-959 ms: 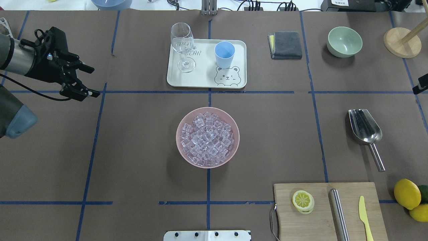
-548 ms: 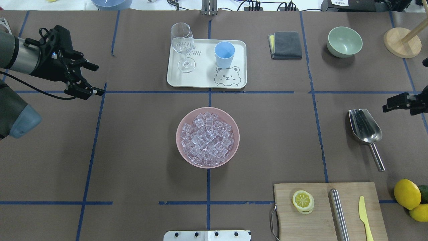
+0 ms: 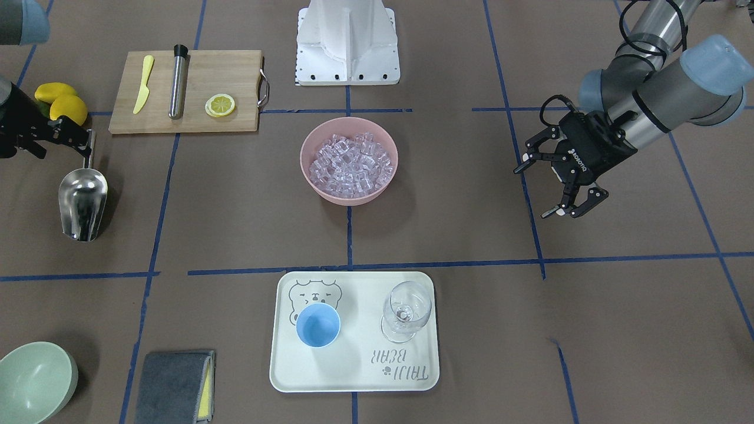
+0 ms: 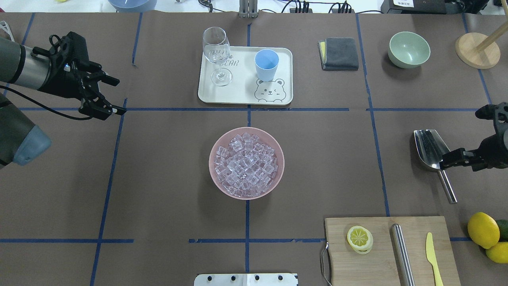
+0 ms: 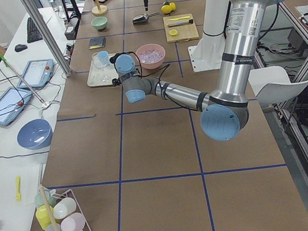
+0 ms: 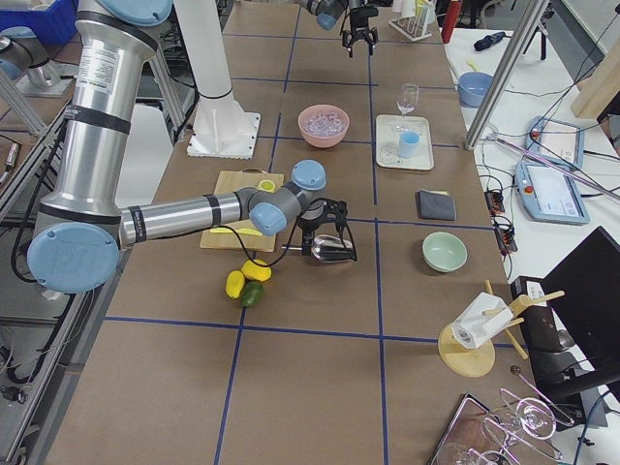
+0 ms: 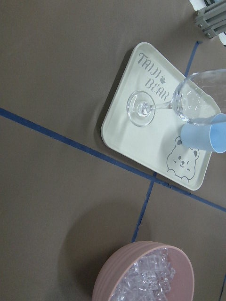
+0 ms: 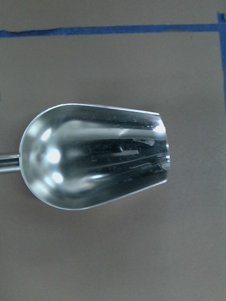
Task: Put ice in cup with scoop
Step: 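Grasp the steel scoop handle with the right gripper while the left arm moves in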
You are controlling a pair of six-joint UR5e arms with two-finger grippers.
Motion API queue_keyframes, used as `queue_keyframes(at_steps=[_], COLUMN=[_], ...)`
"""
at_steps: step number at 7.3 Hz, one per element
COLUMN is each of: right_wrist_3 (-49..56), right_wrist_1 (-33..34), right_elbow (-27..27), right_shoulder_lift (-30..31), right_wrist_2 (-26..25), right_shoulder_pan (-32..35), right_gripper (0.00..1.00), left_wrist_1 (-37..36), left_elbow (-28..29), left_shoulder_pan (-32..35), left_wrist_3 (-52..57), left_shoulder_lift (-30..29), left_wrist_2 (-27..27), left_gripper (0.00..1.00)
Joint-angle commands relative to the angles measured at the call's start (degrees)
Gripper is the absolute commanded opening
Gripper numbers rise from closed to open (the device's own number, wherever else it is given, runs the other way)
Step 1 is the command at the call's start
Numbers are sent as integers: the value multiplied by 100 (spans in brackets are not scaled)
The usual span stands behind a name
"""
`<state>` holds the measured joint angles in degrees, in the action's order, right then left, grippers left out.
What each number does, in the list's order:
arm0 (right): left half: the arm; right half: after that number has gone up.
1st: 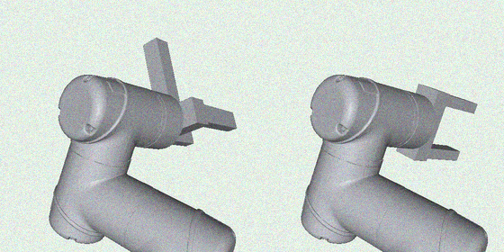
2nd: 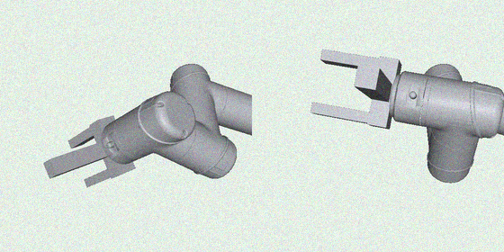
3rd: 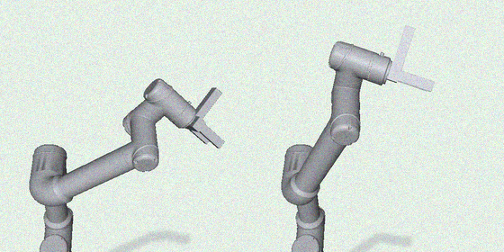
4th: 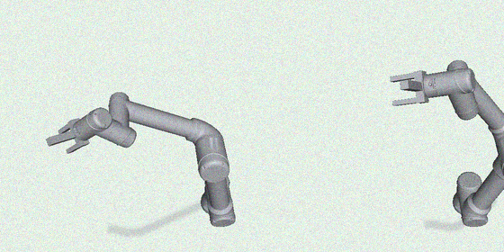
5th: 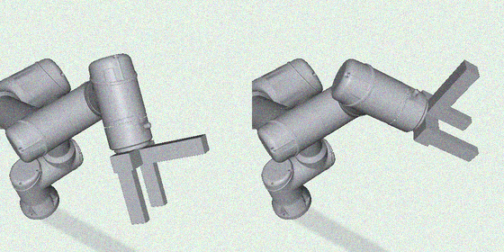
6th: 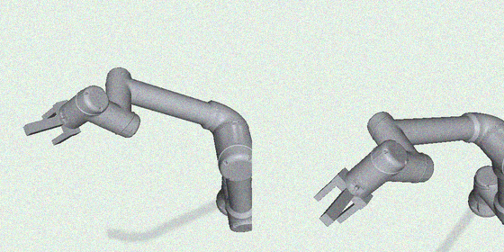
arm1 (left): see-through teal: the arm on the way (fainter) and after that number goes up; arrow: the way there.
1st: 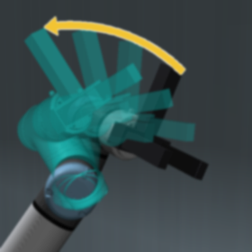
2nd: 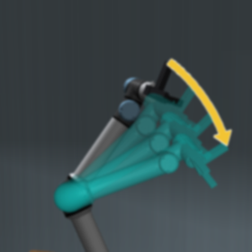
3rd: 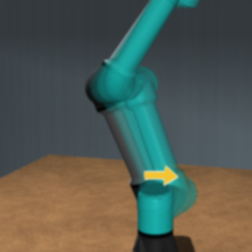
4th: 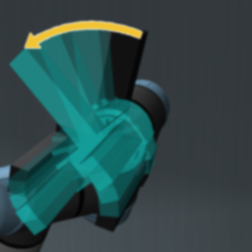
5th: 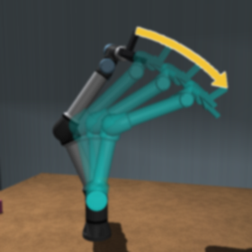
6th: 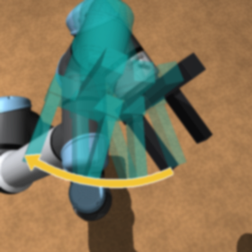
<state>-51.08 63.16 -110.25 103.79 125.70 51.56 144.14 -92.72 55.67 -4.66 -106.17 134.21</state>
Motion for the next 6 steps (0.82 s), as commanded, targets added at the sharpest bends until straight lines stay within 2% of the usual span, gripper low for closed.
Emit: queue_keyframes(at_steps=[1,3,4,6], right_wrist_3=[-16,-77,-77,-77], right_wrist_1=[134,179,179,187], right_elbow=[100,196,214,223], right_shoulder_lift=[27,-60,-78,-78], right_wrist_2=[-203,-203,-195,-160], right_shoulder_pan=[-461,-664,-700,-692], right_gripper=[100,99,96,66], left_wrist_1=[0,0,0,9], left_elbow=[0,0,0,-9], left_shoulder_pan=[-12,-29,-29,-29], left_wrist_3=[0,0,9,9], left_shoulder_lift=[0,0,0,0], left_wrist_2=[0,0,0,0], left_gripper=[100,100,100,100])
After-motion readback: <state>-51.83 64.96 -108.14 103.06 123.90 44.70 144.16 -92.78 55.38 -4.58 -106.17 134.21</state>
